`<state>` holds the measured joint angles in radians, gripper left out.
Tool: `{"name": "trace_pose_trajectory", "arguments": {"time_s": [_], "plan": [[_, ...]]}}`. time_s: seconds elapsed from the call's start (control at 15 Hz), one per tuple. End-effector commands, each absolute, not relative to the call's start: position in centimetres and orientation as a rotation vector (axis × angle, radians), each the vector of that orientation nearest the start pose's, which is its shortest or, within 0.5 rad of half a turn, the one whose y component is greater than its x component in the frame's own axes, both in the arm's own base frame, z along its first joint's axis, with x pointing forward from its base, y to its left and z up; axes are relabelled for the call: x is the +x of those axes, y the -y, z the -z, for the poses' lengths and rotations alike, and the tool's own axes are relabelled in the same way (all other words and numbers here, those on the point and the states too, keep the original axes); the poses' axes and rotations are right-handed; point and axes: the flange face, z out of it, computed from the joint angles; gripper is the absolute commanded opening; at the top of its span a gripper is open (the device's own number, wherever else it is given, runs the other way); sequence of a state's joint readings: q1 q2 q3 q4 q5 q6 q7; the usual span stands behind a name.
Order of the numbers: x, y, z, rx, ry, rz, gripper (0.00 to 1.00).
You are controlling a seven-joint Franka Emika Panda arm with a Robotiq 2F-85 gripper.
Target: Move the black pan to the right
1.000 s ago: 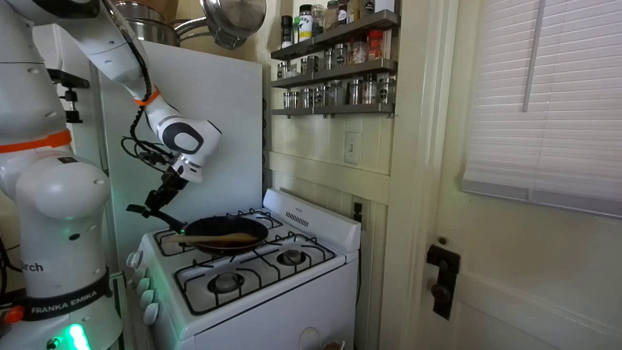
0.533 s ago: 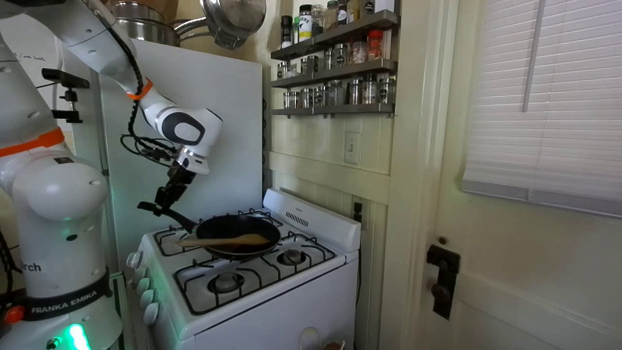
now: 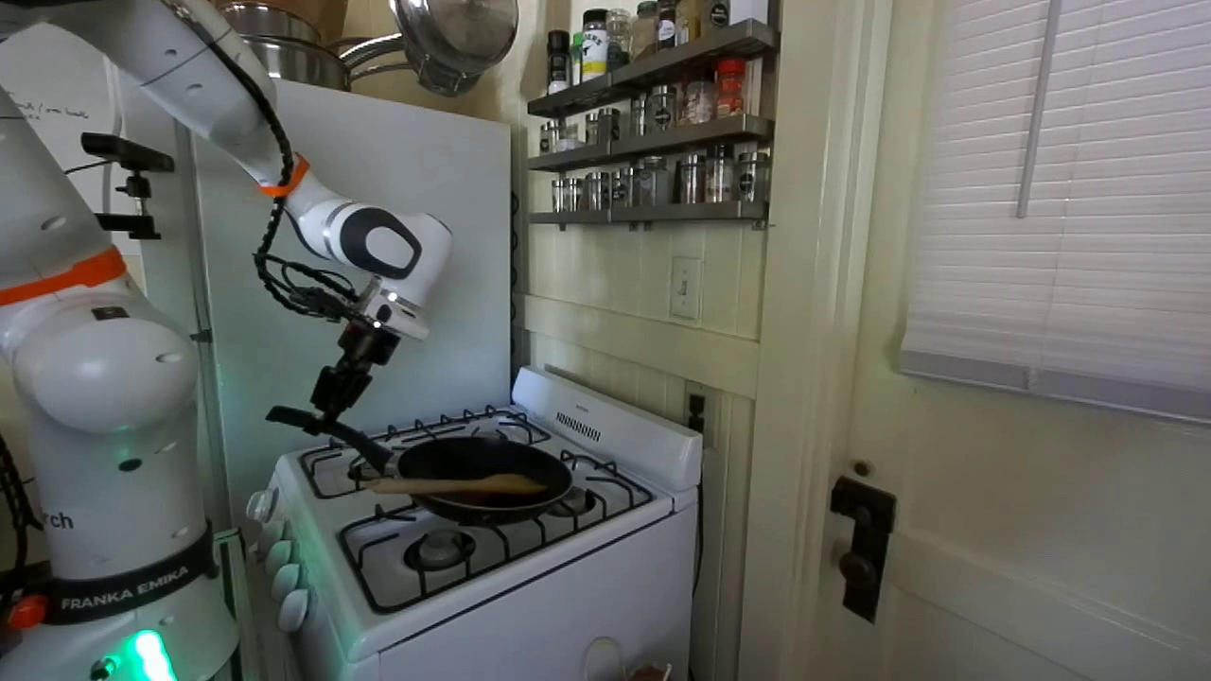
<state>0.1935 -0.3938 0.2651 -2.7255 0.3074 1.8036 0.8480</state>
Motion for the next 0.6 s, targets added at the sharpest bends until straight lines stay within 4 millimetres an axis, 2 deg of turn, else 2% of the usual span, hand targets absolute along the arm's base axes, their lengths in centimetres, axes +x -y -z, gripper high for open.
{"name": "trace_pose_trajectory", "arguments": {"time_s": [0.0, 0.07, 0.2, 0.53], "plan": [[28.12, -13.54, -31.21, -3.163, -0.822, -0.966, 0.08], [27.61, -14.18, -31.06, -3.118, -0.879, -0.907, 0.33], [27.83, -13.64, -30.87, -3.139, -0.854, -0.925, 0.33], [27.96, -13.68, -30.75, -3.144, -0.848, -0.941, 0.33]]}}
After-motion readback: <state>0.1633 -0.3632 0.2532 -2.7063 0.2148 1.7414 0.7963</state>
